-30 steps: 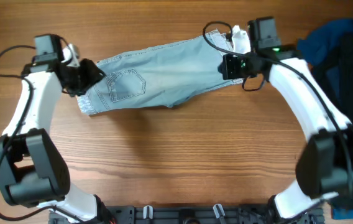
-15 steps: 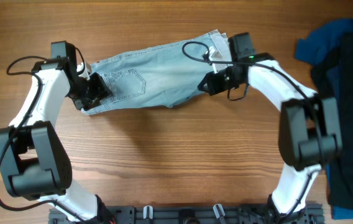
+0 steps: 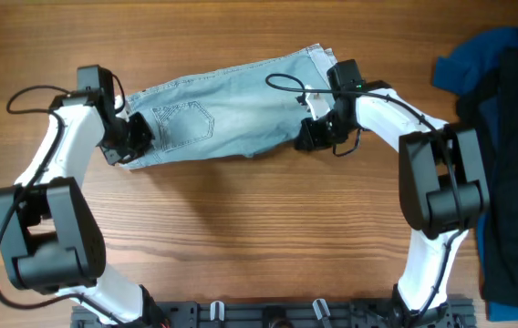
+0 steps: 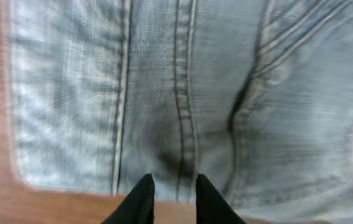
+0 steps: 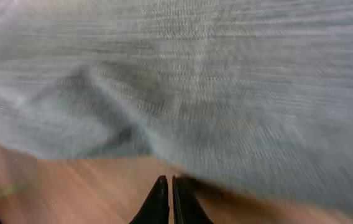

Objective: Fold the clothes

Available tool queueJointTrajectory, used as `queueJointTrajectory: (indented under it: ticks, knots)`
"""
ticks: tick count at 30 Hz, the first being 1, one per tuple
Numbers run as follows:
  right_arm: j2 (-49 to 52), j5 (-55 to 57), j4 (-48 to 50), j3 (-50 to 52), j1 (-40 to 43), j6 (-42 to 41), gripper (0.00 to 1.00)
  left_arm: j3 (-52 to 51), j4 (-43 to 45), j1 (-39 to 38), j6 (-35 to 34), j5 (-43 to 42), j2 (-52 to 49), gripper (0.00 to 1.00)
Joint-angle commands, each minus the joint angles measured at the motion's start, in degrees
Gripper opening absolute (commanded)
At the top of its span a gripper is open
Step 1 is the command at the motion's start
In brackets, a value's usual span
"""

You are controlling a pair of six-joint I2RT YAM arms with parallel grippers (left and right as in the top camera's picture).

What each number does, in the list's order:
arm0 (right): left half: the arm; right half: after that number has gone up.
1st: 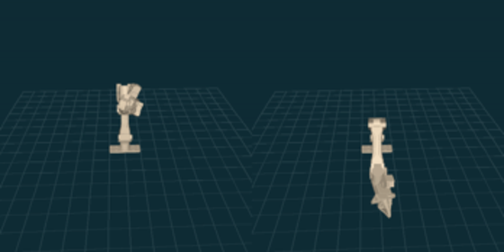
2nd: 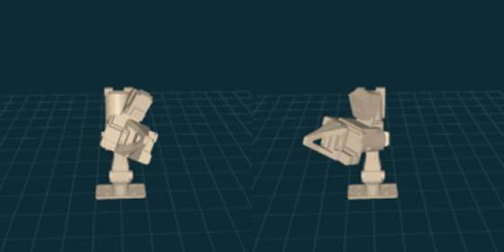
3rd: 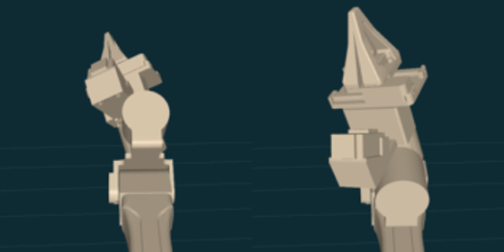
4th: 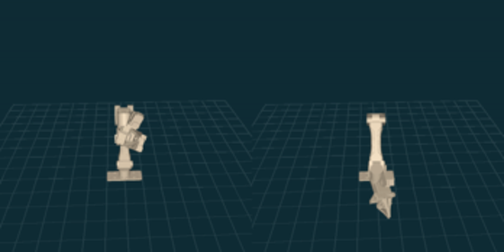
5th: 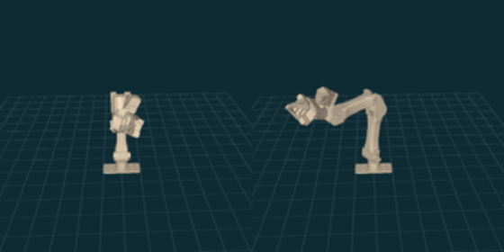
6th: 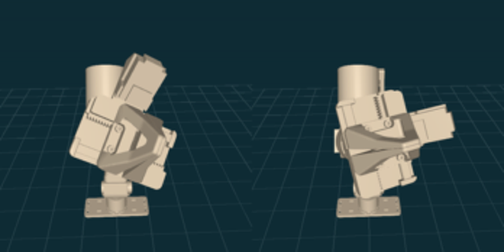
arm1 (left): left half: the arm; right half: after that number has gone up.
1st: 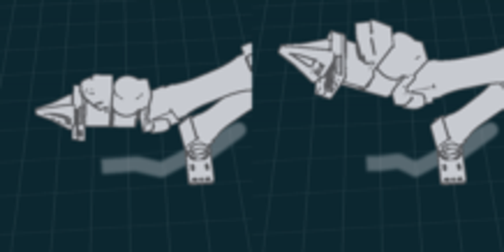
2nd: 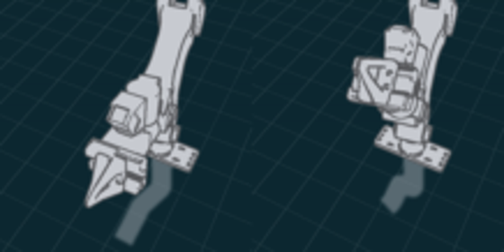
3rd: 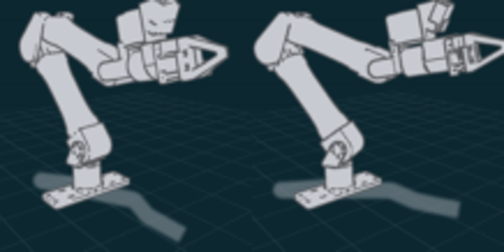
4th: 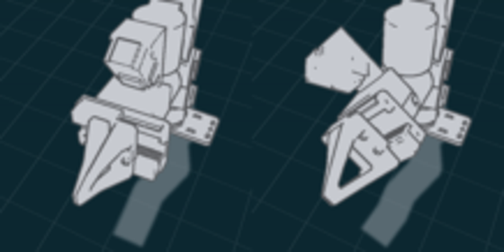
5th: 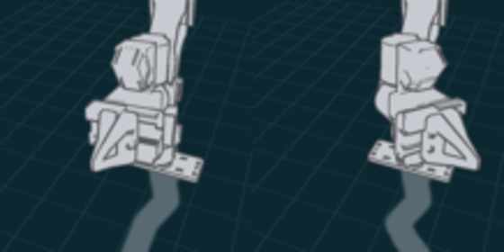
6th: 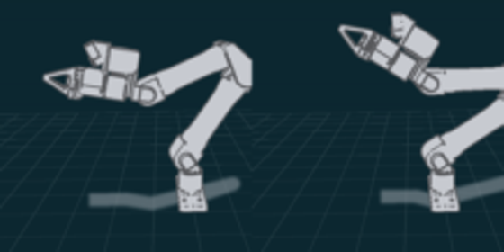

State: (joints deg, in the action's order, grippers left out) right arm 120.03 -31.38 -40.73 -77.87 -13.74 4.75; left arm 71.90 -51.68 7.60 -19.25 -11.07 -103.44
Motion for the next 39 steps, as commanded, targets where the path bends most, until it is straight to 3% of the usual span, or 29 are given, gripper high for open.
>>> queueJointTrajectory:
  ticks: [1, 6, 13, 18, 24, 26, 32, 36, 39]
  knots:
    - [-9.2, 2.7, 0.0, -1.4, -0.1, -0.3, 0.04, 4.9, -0.3, -0.9, -3.9, -0.6, 7.4, 0.23]
    - [-11.8, 3.6, 3.3, -1.3, 0.0, -0.3, 0.04, 4.8, -2.8, -4.8, -4.6, -3.5, 6.5, 0.19]
    - [-2.8, 4.8, 9.9, -1.3, 0.1, -0.4, 0.04, 3.1, -2.8, -12.3, -4.6, -4.3, -2.8, 0.18]
    - [0.5, 11.9, 9.7, -1.2, 0.1, -0.5, 0.04, 3.1, -4.7, -12.9, -4.0, -4.3, -8.2, 0.11]
    - [3.0, 20.7, 11.8, 1.6, 0.2, -3.7, 0.04, 3.0, -4.7, -12.9, -3.8, -1.2, -12.5, 0.10]
    - [3.3, 21.1, 11.8, 1.6, 0.2, -3.7, 0.04, 3.0, -5.0, -12.9, -3.8, -1.3, -13.2, 0.04]
    - [2.6, 20.2, 11.5, 1.4, 0.2, -6.4, 0.04, 3.9, -8.4, -13.0, -4.5, -1.6, -5.4, 0.04]
    - [-5.8, 15.7, 12.6, -1.6, 0.2, -6.6, 0.04, 3.9, -7.9, -13.0, -4.6, -1.4, 4.4, 0.04]
    - [-8.5, 24.6, 14.1, -1.7, 0.2, -8.3, 0.04, 3.9, -4.9, -13.0, -5.2, -1.0, 8.7, 0.14]
